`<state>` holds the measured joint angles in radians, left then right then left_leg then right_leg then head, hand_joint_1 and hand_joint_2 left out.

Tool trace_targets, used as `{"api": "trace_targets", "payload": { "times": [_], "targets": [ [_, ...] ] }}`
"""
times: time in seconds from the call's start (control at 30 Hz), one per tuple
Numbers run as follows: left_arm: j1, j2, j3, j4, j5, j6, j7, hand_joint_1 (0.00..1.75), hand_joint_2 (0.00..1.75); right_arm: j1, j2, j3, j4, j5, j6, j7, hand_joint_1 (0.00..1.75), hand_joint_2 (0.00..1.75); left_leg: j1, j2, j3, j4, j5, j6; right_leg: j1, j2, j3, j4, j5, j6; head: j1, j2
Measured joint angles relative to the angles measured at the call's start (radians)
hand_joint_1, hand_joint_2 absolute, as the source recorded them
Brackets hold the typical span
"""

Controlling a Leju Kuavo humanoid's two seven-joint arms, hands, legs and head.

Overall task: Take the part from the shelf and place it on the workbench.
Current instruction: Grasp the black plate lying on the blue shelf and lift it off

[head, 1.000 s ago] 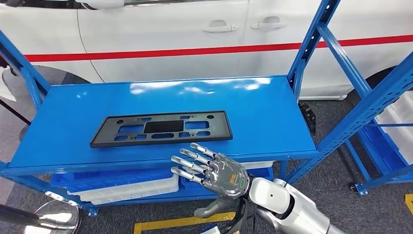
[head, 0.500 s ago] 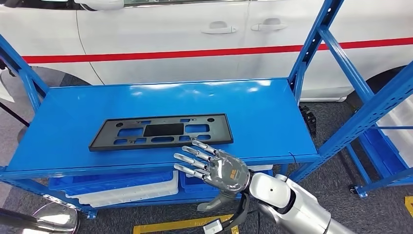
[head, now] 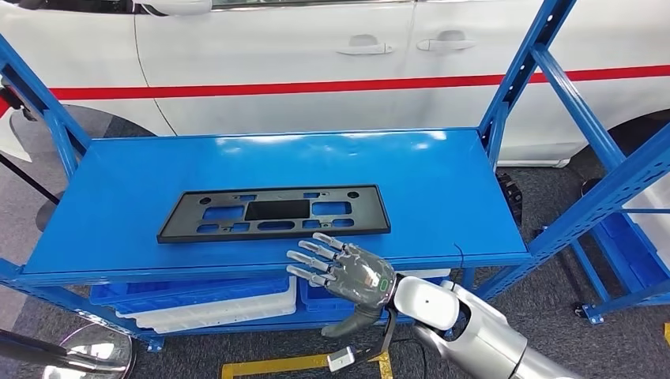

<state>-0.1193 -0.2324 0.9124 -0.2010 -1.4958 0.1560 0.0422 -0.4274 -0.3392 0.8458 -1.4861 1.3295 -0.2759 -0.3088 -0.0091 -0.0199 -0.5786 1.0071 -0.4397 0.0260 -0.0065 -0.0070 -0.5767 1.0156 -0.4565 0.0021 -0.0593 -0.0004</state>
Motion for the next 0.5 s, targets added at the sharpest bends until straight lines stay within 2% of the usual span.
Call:
{"api": "trace_targets", "payload": {
  "times": [0.07, 0.13, 0.17, 0.23, 0.27, 0.3, 0.33, 0.4, 0.43, 0.47, 0.5],
  "targets": [
    [-0.003, -0.002, 0.000, 0.000, 0.001, 0.000, 0.001, 0.00, 0.00, -0.022, 0.000, 0.010, 0.036, -0.013, 0.000, -0.007, 0.00, 0.00, 0.001, -0.001, -0.001, 0.001, -0.001, -0.010, -0.001, -0.003, 0.002, -0.008, 0.003, -0.006, 0.000, 0.000],
    [-0.004, -0.004, 0.000, 0.000, 0.004, 0.001, 0.000, 0.00, 0.00, -0.050, -0.003, 0.022, 0.070, -0.027, 0.004, -0.010, 0.00, 0.00, 0.002, 0.001, -0.016, 0.036, -0.025, -0.023, -0.008, -0.009, 0.006, -0.017, 0.007, -0.015, 0.000, 0.000],
    [-0.005, -0.004, 0.000, 0.000, 0.006, 0.001, 0.000, 0.00, 0.00, -0.065, -0.005, 0.029, 0.085, -0.034, 0.007, -0.010, 0.00, 0.00, 0.003, 0.002, -0.039, 0.085, -0.052, -0.030, -0.010, -0.013, 0.008, -0.020, 0.008, -0.019, 0.000, 0.000],
    [-0.005, -0.004, 0.000, 0.000, 0.008, 0.001, -0.002, 0.00, 0.00, -0.090, -0.007, 0.041, 0.115, -0.045, 0.015, -0.009, 0.00, 0.00, 0.007, 0.003, -0.107, 0.220, -0.114, -0.041, -0.009, -0.020, 0.008, -0.020, 0.007, -0.023, 0.000, 0.000],
    [-0.004, -0.004, 0.000, 0.000, 0.008, 0.001, -0.002, 0.00, 0.00, -0.098, -0.008, 0.046, 0.127, -0.050, 0.017, -0.007, 0.00, 0.00, 0.009, 0.003, -0.135, 0.271, -0.129, -0.045, -0.009, -0.023, 0.009, -0.019, 0.006, -0.023, 0.000, 0.000],
    [-0.003, -0.004, 0.000, 0.000, 0.008, 0.001, -0.002, 0.00, 0.00, -0.105, -0.008, 0.050, 0.138, -0.055, 0.018, -0.004, 0.00, 0.00, 0.011, 0.004, -0.148, 0.289, -0.125, -0.048, -0.009, -0.026, 0.009, -0.019, 0.005, -0.023, 0.000, 0.000],
    [-0.003, -0.004, 0.000, 0.000, 0.008, 0.001, -0.002, 0.00, 0.00, -0.113, -0.008, 0.053, 0.147, -0.060, 0.018, 0.000, 0.00, 0.00, 0.013, 0.005, -0.140, 0.266, -0.101, -0.050, -0.010, -0.029, 0.010, -0.018, 0.003, -0.021, 0.000, 0.000],
    [-0.003, -0.004, 0.000, 0.000, 0.007, 0.000, -0.001, 0.00, 0.00, -0.136, -0.008, 0.057, 0.159, -0.069, 0.019, 0.004, 0.00, 0.00, 0.016, 0.007, -0.081, 0.133, -0.029, -0.049, -0.011, -0.031, 0.014, -0.014, -0.002, -0.014, 0.000, 0.000],
    [-0.003, -0.004, 0.000, 0.000, 0.007, 0.000, -0.001, 0.00, 0.00, -0.149, -0.008, 0.057, 0.162, -0.072, 0.019, 0.005, 0.00, 0.00, 0.015, 0.005, -0.052, 0.069, -0.003, -0.045, -0.010, -0.031, 0.015, -0.011, -0.005, -0.010, 0.000, 0.000],
    [-0.003, -0.004, 0.000, 0.000, 0.007, 0.000, 0.000, 0.00, 0.00, -0.162, -0.008, 0.057, 0.165, -0.076, 0.021, 0.005, 0.00, 0.00, 0.014, 0.004, -0.032, 0.026, 0.012, -0.040, -0.009, -0.032, 0.015, -0.008, -0.008, -0.005, 0.000, 0.000],
    [-0.002, -0.004, 0.000, 0.000, 0.007, 0.000, 0.000, 0.00, 0.00, -0.174, -0.008, 0.057, 0.166, -0.078, 0.024, 0.005, 0.00, 0.00, 0.013, 0.001, -0.026, 0.009, 0.014, -0.033, -0.007, -0.032, 0.014, -0.007, -0.009, -0.001, 0.000, 0.000]
  ]
}}
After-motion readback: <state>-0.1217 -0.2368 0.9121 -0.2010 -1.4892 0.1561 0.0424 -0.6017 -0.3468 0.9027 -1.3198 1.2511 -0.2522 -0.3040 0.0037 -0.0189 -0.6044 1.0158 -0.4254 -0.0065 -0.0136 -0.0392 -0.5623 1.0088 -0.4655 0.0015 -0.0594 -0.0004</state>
